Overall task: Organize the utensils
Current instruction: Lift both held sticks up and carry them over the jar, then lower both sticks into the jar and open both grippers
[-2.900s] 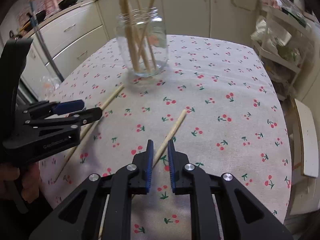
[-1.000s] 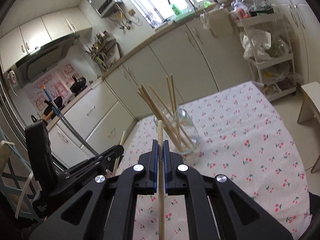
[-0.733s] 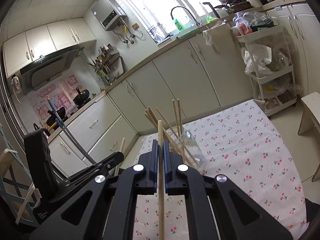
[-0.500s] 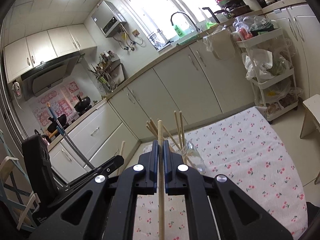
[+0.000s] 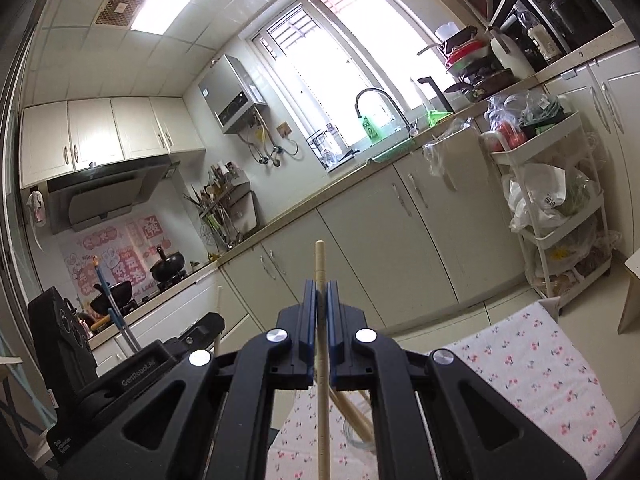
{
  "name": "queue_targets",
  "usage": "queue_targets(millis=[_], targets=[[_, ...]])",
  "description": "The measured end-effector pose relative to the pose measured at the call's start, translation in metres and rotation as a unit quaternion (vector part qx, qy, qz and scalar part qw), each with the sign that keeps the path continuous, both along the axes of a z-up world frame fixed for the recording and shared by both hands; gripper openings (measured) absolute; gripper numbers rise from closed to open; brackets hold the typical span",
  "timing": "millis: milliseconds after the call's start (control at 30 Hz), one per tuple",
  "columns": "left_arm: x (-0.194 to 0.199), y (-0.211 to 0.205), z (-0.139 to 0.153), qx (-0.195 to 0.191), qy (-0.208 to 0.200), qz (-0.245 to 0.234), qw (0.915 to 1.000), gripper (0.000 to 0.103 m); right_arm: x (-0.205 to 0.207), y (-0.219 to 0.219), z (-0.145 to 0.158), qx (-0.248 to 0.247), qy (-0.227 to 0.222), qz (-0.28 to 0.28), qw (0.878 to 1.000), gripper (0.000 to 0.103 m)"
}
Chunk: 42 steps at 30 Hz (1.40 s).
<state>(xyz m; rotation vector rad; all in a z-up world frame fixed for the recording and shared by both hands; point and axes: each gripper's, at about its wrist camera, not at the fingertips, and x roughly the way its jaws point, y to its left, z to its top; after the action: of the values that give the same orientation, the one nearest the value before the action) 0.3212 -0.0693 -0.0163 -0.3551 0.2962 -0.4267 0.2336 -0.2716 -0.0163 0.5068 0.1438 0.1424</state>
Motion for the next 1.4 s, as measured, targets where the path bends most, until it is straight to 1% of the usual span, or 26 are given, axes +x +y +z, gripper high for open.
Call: queue_targets(millis=[67, 200, 500, 600, 667, 800, 1000, 1133, 1200, 1400], targets=[[0.016, -0.001, -0.002, -0.022, -0.001, 0.008, 0.9997, 0.005, 0.007, -0.001, 0.0, 0.001, -0.004, -0.004, 1.0, 0.006], [0.035, -0.007, -0.005, -0.039, -0.024, 0.037, 0.9983, 0.005, 0.018, -0.005, -0.001, -0.005, -0.013, -0.014, 1.0, 0.006], [0.068, -0.032, -0.028, -0.05, -0.062, 0.09, 0.9927, 0.005, 0.04, -0.022, -0.012, -0.001, -0.022, -0.03, 0.999, 0.006], [0.075, -0.037, -0.041, -0.047, -0.061, 0.096, 0.9924, 0.005, 0.046, -0.026, -0.017, 0.002, -0.025, -0.032, 0.999, 0.006], [0.078, -0.04, -0.051, -0.038, -0.056, 0.093, 0.9934, 0.005, 0.05, -0.028, -0.02, 0.003, -0.023, -0.032, 0.999, 0.006], [0.072, -0.035, -0.06, -0.033, -0.054, 0.088, 0.9941, 0.005, 0.052, -0.036, -0.027, 0.009, -0.018, -0.036, 0.999, 0.006], [0.058, -0.022, -0.055, -0.033, -0.062, 0.08, 0.9943, 0.005, 0.047, -0.041, -0.035, 0.02, -0.01, -0.035, 0.999, 0.006], [0.049, -0.012, -0.05, -0.042, -0.061, 0.076, 0.9944, 0.005, 0.051, -0.034, -0.026, 0.029, -0.029, -0.03, 0.999, 0.006], [0.045, -0.01, -0.046, -0.041, -0.066, 0.075, 0.9942, 0.005, 0.057, -0.028, -0.02, 0.029, -0.038, -0.027, 0.998, 0.006], [0.038, 0.003, -0.035, -0.049, -0.075, 0.068, 0.9936, 0.005, 0.064, -0.022, -0.014, 0.028, -0.048, -0.023, 0.998, 0.006]])
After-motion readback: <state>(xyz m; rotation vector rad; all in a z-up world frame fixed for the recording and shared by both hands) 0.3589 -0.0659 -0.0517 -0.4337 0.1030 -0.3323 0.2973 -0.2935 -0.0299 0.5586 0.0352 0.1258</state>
